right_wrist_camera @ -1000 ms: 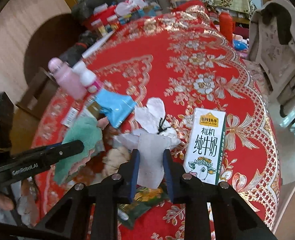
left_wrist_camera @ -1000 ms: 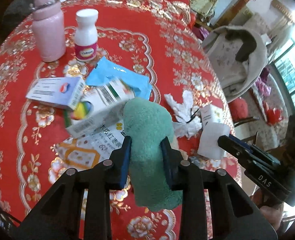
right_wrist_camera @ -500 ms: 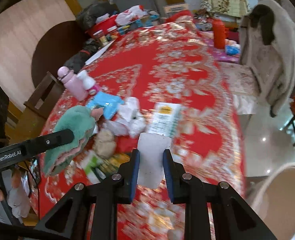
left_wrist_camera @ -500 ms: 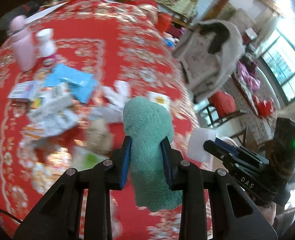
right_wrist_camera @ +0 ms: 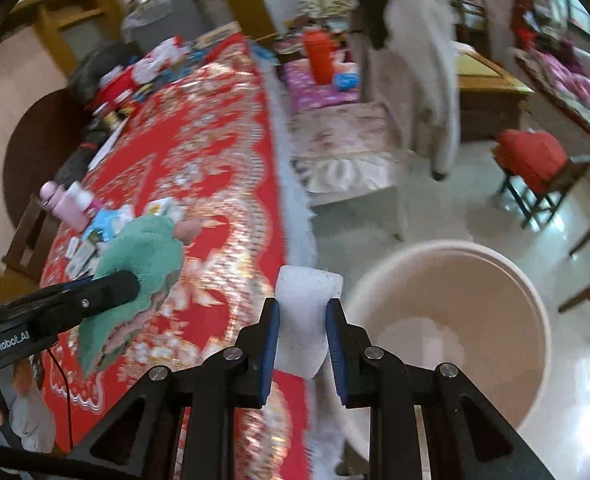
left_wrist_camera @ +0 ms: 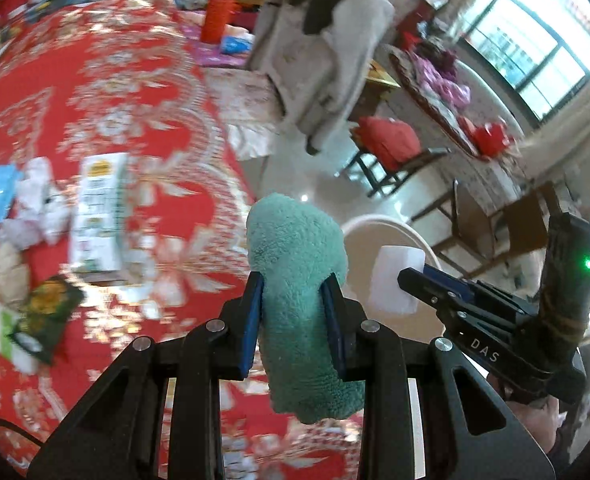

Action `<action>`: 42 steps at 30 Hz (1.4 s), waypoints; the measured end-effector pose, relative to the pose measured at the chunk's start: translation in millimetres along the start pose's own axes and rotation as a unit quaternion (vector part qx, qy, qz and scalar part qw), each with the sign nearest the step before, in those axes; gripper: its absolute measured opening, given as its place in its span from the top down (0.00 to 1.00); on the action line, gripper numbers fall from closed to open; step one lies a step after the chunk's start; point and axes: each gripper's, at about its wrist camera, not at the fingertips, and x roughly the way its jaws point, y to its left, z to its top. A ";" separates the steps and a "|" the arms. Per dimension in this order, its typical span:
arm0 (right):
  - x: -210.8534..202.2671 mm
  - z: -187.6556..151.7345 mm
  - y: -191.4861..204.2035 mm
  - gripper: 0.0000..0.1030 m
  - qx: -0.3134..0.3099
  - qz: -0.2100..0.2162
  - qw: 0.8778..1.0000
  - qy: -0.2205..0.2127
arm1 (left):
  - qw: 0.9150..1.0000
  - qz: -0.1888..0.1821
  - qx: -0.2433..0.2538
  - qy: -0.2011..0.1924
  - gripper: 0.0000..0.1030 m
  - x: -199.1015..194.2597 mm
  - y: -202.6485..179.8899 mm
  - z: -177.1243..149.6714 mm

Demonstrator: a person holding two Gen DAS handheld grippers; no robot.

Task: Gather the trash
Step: 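Carry the towel and tissue with both tools over the white bin, then open both tools to drop the towel and tissue into the bin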

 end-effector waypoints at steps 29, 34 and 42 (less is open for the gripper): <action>0.8 -28.1 -105.8 0.59 0.093 -0.056 0.993 0.051 | 0.997 -0.052 0.016 0.059 0.52 73.5 -67.3 -14.7; 3.3 -22.5 -91.7 0.59 0.078 -0.049 0.995 0.049 | 0.999 -0.012 0.021 0.034 0.52 57.8 -55.4 -16.4; 9.0 -11.1 -54.1 0.59 0.048 -0.031 0.997 0.044 | 0.999 0.035 0.011 -0.001 0.52 33.9 -22.0 -20.0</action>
